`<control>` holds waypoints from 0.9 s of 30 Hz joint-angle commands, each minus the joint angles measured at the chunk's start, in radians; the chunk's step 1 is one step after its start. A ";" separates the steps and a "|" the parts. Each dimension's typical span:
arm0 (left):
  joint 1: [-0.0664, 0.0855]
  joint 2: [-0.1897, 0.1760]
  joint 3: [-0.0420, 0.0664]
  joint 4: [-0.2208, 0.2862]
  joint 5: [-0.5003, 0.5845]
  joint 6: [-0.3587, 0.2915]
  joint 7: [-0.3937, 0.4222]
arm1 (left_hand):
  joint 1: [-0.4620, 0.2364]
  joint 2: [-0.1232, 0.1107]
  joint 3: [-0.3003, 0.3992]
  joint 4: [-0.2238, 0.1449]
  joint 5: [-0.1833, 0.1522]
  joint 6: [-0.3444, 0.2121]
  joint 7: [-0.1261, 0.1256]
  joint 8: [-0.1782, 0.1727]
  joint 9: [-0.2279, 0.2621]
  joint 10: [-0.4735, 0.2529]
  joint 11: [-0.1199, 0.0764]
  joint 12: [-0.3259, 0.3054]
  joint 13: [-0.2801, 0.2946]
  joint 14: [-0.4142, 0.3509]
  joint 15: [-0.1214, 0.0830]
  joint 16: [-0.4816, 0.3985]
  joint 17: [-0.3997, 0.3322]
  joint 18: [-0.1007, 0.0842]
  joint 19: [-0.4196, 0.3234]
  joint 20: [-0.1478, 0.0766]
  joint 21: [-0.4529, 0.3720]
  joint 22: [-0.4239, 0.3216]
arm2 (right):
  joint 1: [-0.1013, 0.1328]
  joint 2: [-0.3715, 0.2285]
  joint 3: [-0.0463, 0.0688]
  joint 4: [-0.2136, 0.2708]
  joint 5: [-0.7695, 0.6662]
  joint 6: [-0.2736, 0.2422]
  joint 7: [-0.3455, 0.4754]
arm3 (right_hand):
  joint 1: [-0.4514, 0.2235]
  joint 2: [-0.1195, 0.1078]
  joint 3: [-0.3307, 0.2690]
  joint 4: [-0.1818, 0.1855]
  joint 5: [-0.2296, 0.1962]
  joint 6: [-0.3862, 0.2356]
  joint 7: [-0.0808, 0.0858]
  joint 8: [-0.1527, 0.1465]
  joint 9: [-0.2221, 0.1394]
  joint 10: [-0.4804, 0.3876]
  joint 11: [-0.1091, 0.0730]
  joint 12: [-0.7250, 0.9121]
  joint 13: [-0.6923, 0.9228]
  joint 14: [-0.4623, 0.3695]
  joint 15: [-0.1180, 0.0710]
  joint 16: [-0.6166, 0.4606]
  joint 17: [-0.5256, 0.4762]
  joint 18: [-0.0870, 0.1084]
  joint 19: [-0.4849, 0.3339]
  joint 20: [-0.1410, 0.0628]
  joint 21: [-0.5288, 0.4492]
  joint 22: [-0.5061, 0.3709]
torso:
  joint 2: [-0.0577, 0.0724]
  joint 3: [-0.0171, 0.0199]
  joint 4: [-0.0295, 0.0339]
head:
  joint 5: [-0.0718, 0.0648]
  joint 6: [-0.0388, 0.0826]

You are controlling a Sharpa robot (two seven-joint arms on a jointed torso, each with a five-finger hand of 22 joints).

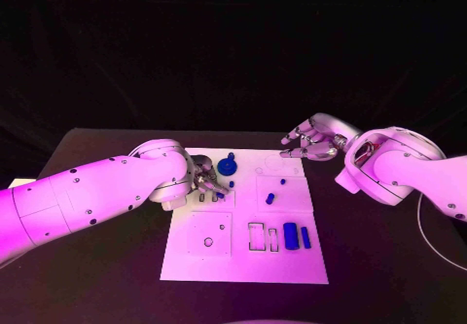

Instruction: Assemble the parts on the task board

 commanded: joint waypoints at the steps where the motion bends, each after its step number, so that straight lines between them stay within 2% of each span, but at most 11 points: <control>1: -0.004 -0.003 -0.003 0.001 0.002 -0.002 0.003 | 0.002 -0.044 0.242 -0.056 0.006 0.007 0.007 -0.010 0.016 -0.002 0.004 -0.009 -0.002 0.103 0.008 0.003 0.263 -0.006 0.028 0.002 -0.005 0.122 | 0.000 0.002 0.000 -0.001 -0.010 0.024 -0.006 | 0.011 -0.003 0.000 -0.007 0.007 0.006 -0.002 0.004 0.001 -0.003 -0.005 -0.005 -0.001 0.045 -0.001 -0.006 -0.001 0.000 -0.007 -0.001 -0.005 0.024 | 0.000 0.0001 0.0000 | -0.001 -0.002; 2: -0.004 -0.004 -0.003 0.001 0.006 -0.003 0.005 | -0.009 -0.061 0.278 -0.051 0.006 0.008 0.007 -0.010 0.020 -0.002 0.004 -0.010 -0.002 0.103 0.008 0.003 0.263 -0.006 0.028 0.002 -0.006 0.122 | 0.000 0.002 0.000 -0.002 -0.010 0.026 -0.006 | 0.011 -0.003 0.000 -0.007 0.007 0.006 -0.002 0.004 0.001 -0.003 -0.005 -0.005 -0.001 0.045 -0.001 -0.006 -0.001 0.000 -0.007 -0.001 -0.005 0.024 | 0.000 0.0000 0.0000 | -0.002 -0.001; 3: -0.004 -0.007 -0.003 0.003 0.013 -0.005 0.006 | -0.061 -0.136 0.442 -0.030 0.007 0.013 0.009 -0.007 0.038 0.000 0.005 -0.011 -0.003 0.103 0.010 0.003 0.263 -0.006 0.027 0.003 -0.007 0.121 | 0.000 0.002 0.000 -0.002 -0.010 0.028 -0.007 | 0.011 -0.003 0.000 -0.007 0.007 0.006 -0.002 0.004 0.001 -0.003 -0.005 -0.005 -0.001 0.045 -0.001 -0.006 -0.001 0.000 -0.007 -0.001 -0.005 0.024 | 0.000 0.0004 -0.0001 | -0.002 -0.002; 4: -0.004 -0.009 -0.003 0.004 0.018 -0.007 0.007 | -0.061 -0.136 0.442 -0.030 0.007 0.013 0.009 -0.007 0.038 0.000 0.005 -0.011 -0.003 0.103 0.010 0.003 0.263 -0.006 0.027 0.003 -0.007 0.121 | -0.001 0.003 0.000 -0.002 -0.010 0.030 -0.008 | 0.011 -0.003 0.000 -0.007 0.007 0.006 -0.002 0.004 0.001 -0.003 -0.005 -0.005 -0.001 0.045 -0.001 -0.006 -0.001 0.000 -0.007 -0.001 -0.005 0.024 | 0.000 0.0005 -0.0002 | -0.003 -0.001; 5: -0.004 -0.012 -0.003 0.006 0.024 -0.010 0.008 | -0.116 -0.191 0.571 -0.031 0.005 0.014 0.009 0.001 0.058 0.003 0.008 -0.011 -0.004 0.103 0.010 0.003 0.263 -0.005 0.027 0.004 -0.008 0.121 | -0.001 0.003 0.000 -0.003 -0.010 0.031 -0.008 | 0.011 -0.003 0.000 -0.007 0.007 0.006 -0.002 0.004 0.001 -0.003 -0.005 -0.005 -0.001 0.045 -0.001 -0.006 -0.001 0.000 -0.007 -0.001 -0.005 0.024 | 0.001 0.0007 0.0000 | -0.003 -0.001; 6: -0.004 -0.014 -0.003 0.007 0.028 -0.013 0.009 | -0.131 -0.206 0.605 -0.031 0.004 0.015 0.009 0.003 0.063 0.004 0.009 -0.011 -0.004 0.103 0.010 0.003 0.263 -0.005 0.027 0.005 -0.009 0.120 | -0.001 0.003 0.000 -0.003 -0.010 0.032 -0.009 | 0.011 -0.003 0.000 -0.007 0.007 0.006 -0.002 0.004 0.001 -0.003 -0.005 -0.005 -0.001 0.045 -0.001 -0.006 -0.001 0.000 -0.007 -0.001 -0.005 0.024 | 0.001 0.0008 0.0000 | -0.004 -0.001; 7: -0.004 -0.017 -0.003 0.010 0.033 -0.016 0.010 | -0.131 -0.206 0.605 -0.031 0.004 0.015 0.009 0.003 0.063 0.004 0.009 -0.011 -0.004 0.103 0.010 0.003 0.263 -0.005 0.027 0.005 -0.009 0.120 | -0.001 0.003 0.000 -0.003 -0.011 0.032 -0.009 | 0.011 -0.003 0.000 -0.007 0.007 0.006 -0.002 0.004 0.001 -0.003 -0.005 -0.005 -0.001 0.045 -0.001 -0.006 -0.001 0.000 -0.007 -0.001 -0.005 0.024 | 0.001 0.0008 0.0001 | -0.004 -0.001; 9: -0.003 -0.024 -0.003 0.015 0.041 -0.025 0.012 | -0.170 -0.231 0.672 -0.045 0.003 0.015 0.009 0.009 0.079 0.006 0.009 -0.012 -0.006 0.103 0.009 0.003 0.263 -0.005 0.026 0.006 -0.010 0.119 | -0.001 0.004 0.000 -0.004 -0.011 0.035 -0.010 | 0.011 -0.003 0.000 -0.007 0.007 0.006 -0.002 0.004 0.001 -0.003 -0.005 -0.005 -0.001 0.045 -0.001 -0.006 -0.001 0.000 -0.007 -0.001 -0.005 0.024 | 0.000 0.0007 0.0000 | -0.004 -0.001; 17: -0.003 -0.049 -0.003 0.034 0.038 -0.074 0.024 | -0.201 -0.246 0.723 -0.067 0.004 0.017 0.009 0.014 0.092 0.010 0.008 -0.010 -0.004 0.103 0.009 0.003 0.263 -0.005 0.025 0.006 -0.012 0.118 | -0.001 0.007 -0.001 -0.009 -0.013 0.041 -0.011 | 0.013 -0.002 -0.001 -0.008 0.007 0.006 -0.002 0.004 0.001 -0.004 -0.005 -0.007 -0.003 0.045 -0.001 -0.006 -0.001 0.000 -0.008 -0.001 -0.006 0.023 | 0.000 0.0016 0.0015 | -0.003 -0.004; 20: -0.003 -0.056 -0.003 0.040 0.028 -0.082 0.027 | -0.206 -0.248 0.731 -0.072 0.004 0.017 0.009 0.015 0.095 0.011 0.007 -0.010 -0.004 0.103 0.009 0.003 0.263 -0.004 0.025 0.005 -0.013 0.117 | -0.002 0.009 -0.001 -0.011 -0.014 0.043 -0.011 | 0.013 -0.002 -0.001 -0.008 0.007 0.006 -0.002 0.004 0.001 -0.004 -0.005 -0.007 -0.003 0.045 -0.001 -0.006 -0.001 0.000 -0.008 -0.001 -0.006 0.023 | 0.001 0.0022 -0.0004 | -0.003 -0.005; 27: -0.004 -0.060 -0.003 0.042 -0.004 -0.074 0.029 | -0.210 -0.252 0.737 -0.077 0.004 0.016 0.009 0.015 0.097 0.011 0.007 -0.010 -0.003 0.103 0.008 0.003 0.263 -0.004 0.025 0.005 -0.013 0.118 | -0.002 0.011 -0.001 -0.012 -0.014 0.046 -0.009 | 0.013 -0.002 -0.001 -0.008 0.007 0.006 -0.002 0.004 0.001 -0.004 -0.005 -0.007 -0.003 0.045 -0.001 -0.006 -0.001 0.000 -0.008 -0.001 -0.006 0.023 | 0.000 0.0010 0.0008 | -0.003 -0.007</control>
